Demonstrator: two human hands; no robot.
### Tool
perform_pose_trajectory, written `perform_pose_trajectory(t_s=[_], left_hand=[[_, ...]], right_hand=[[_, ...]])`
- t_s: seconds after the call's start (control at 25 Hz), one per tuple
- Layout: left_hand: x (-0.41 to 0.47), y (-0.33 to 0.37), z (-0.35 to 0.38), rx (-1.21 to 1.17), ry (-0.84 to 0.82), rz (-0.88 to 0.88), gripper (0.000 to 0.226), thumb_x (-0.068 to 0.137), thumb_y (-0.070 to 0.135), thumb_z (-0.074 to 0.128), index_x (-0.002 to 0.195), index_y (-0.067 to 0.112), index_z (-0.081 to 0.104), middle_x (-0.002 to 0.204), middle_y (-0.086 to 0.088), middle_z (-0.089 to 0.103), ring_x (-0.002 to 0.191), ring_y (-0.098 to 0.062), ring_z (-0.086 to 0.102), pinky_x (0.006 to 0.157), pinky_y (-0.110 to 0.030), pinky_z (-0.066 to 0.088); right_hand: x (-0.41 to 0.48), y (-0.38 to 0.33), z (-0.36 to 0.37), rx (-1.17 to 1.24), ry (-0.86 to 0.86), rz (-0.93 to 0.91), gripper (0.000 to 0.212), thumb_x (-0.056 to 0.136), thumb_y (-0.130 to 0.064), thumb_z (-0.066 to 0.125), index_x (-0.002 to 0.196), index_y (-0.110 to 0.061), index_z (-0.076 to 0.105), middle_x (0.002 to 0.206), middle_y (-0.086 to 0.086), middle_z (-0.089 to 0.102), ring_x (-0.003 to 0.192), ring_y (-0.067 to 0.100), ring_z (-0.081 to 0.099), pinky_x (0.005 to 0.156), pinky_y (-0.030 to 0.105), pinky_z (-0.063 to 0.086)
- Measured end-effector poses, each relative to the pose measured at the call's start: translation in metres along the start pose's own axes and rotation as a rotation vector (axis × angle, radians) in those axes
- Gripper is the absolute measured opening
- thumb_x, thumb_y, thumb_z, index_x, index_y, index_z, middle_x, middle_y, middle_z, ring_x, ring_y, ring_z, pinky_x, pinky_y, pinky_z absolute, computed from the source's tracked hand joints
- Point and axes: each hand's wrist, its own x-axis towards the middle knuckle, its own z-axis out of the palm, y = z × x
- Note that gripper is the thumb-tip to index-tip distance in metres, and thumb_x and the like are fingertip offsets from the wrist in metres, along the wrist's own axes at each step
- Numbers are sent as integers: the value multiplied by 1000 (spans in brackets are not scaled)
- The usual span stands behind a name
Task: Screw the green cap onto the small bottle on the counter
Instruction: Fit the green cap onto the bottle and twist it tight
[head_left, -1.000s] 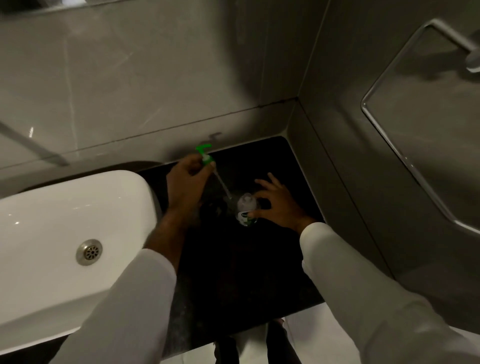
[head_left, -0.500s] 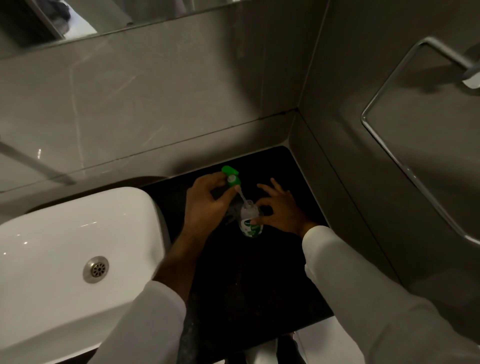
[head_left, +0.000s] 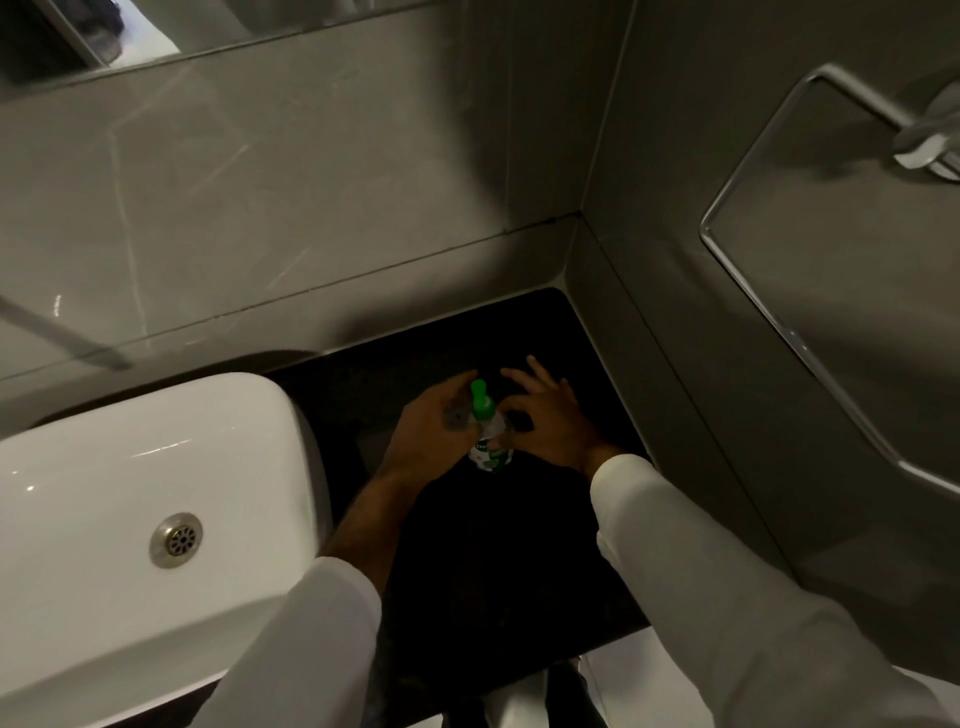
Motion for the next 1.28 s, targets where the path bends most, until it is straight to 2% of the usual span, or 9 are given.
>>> perform_pose_trajectory(t_s=[0.16,0.36,0.56,0.64,0.72,0.84,0.96,1.16,1.28], left_hand=[[-4,3,13,-15,206,-2,45,73,26,93,110,22,66,93,14,69,87,12,65,69,-2,49],[-1,3,6,-187,-72,-69,68,90,6,76,147,25,44,127,7,67,117,-6,63,95,-21,53],[-6,-2,18,-177,210,-80,51,78,17,90,118,25,60,103,6,74,93,4,70,75,-13,57],[-4,-8,20,-208,142,-93,55,88,2,78,135,15,54,113,-1,73,103,-1,70,89,-27,60],[-6,-15,20,-305,25,-71,67,93,-10,66,150,11,38,128,0,65,113,1,65,92,-21,56],[-11,-10,24,-254,107,-58,55,82,24,87,127,34,58,114,22,67,104,9,65,78,-6,52],[-10,-2,25,-130,207,-17,31,76,38,87,100,34,68,96,20,71,90,3,68,72,-14,57],[-8,-3,8,-297,5,-22,60,87,4,80,139,19,55,122,12,69,111,0,67,85,-14,56],[-10,0,7,-108,93,-68,54,73,33,92,119,24,65,110,11,69,96,4,66,74,-7,53]], right_hand=[[-1,-2,1,-9,11,-20,39,78,-49,77,109,-26,73,165,-8,24,156,23,-5,120,62,-2],[-4,0,-2,-28,23,9,42,79,-49,77,112,-24,73,164,-7,26,157,23,-3,120,61,0],[-6,-3,-3,15,22,12,36,81,-45,76,111,-25,74,164,-6,27,157,23,-2,122,63,1],[-6,-4,-5,6,14,15,41,80,-46,77,114,-23,74,163,-7,28,157,23,0,122,61,2],[-7,-4,-7,2,7,20,41,80,-45,78,113,-22,74,163,-7,29,157,23,0,121,60,3],[-8,-8,-8,7,8,15,36,82,-43,76,111,-21,74,163,-7,29,157,23,0,123,61,4],[-5,-14,-8,-12,-6,-9,36,84,-41,75,113,-19,74,163,-6,29,157,22,1,123,60,3],[-6,-17,-9,-47,-24,4,39,82,-44,76,113,-21,74,162,-7,30,156,21,2,122,58,3],[-4,-19,-7,-15,-11,6,33,83,-43,75,109,-22,75,161,-6,32,156,22,4,123,61,5]])
